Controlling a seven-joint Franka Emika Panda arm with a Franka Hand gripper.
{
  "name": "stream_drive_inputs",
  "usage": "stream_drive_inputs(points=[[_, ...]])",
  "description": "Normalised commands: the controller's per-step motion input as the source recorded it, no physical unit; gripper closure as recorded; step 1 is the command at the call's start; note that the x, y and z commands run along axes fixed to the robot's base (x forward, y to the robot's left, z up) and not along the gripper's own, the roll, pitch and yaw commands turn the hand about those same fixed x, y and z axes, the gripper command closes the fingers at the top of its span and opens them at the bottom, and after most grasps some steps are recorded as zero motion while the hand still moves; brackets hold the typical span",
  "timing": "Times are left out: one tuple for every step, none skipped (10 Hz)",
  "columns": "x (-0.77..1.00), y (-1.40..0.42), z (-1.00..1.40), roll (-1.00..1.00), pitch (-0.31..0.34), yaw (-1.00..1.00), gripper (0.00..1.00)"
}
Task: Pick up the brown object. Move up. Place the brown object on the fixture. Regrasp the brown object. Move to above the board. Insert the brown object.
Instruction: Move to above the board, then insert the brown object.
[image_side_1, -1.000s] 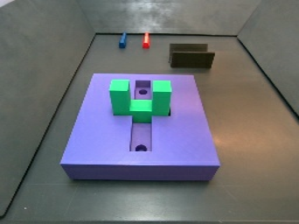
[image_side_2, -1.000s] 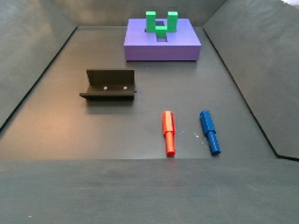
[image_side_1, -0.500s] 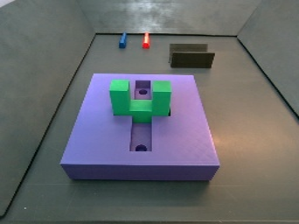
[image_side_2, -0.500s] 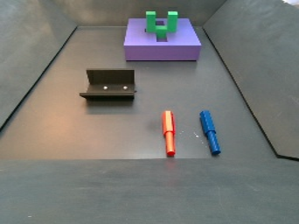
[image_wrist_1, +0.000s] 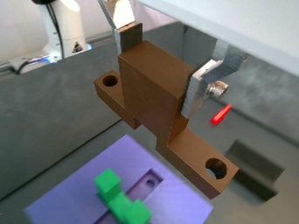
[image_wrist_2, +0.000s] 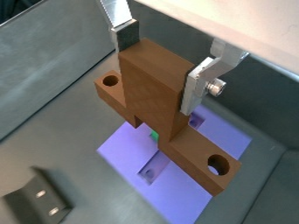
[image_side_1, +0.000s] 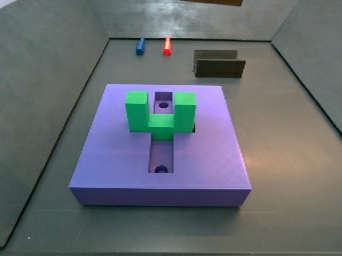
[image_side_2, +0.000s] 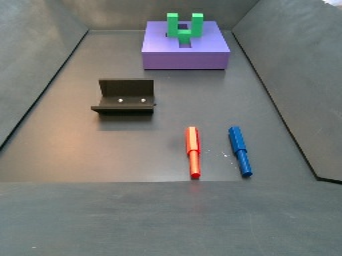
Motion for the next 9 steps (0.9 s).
stream_drive_inputs(points=[[-0.06, 0.02, 0.0, -0.53, 0.003, 0.0, 1.0], [-0.04, 0.01, 0.0, -0.26, -0.01, 0.0, 1.0], [0.0, 0.0, -0.29, -0.28, 0.004, -0.45, 1.0], [0.0, 0.0, -0.28, -0.33, 0.004, -0.69, 1.0], [0.0, -0.04, -0.17, -0.27, -0.011, -0.8, 1.0], [0.0, -0.05, -0.13, -0.24, -0.033, -0.84, 1.0], [0.0, -0.07, -0.12, -0.22, -0.064, -0.86, 1.0], [0.0, -0.07, -0.18, -0.13, -0.063, -0.96, 1.0], [0.0, -0.1, -0.21, -0.08, -0.05, -0.99, 1.0]])
